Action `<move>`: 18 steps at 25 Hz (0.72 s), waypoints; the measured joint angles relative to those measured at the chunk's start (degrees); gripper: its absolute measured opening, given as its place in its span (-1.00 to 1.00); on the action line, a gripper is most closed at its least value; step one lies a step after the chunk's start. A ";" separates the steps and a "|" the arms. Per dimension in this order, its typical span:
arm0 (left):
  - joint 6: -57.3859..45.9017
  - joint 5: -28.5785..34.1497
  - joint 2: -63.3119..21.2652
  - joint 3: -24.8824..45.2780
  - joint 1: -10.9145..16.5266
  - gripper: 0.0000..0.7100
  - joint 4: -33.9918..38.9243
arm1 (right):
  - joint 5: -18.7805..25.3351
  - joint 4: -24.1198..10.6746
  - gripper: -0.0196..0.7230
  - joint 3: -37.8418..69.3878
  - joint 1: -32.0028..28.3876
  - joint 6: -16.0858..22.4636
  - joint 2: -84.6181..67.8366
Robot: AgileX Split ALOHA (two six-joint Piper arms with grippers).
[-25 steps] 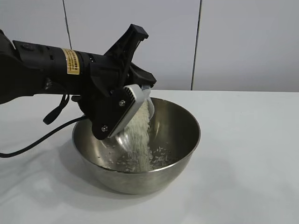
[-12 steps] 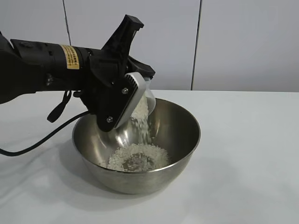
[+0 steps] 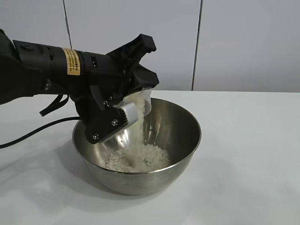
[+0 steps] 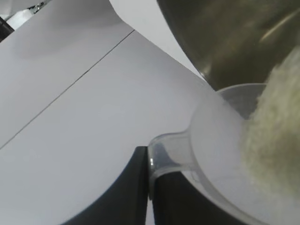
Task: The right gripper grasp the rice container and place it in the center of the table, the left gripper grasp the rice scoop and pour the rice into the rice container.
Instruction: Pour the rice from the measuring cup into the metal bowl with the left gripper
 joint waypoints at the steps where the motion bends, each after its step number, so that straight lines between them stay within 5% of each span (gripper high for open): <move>1: 0.42 -0.01 0.00 0.00 0.00 -0.98 0.00 | 0.00 0.00 0.92 0.00 0.00 0.00 0.00; 18: 2.71 1.63 0.00 -1.96 0.00 -0.97 0.62 | 0.01 0.00 0.92 0.00 0.00 0.00 0.00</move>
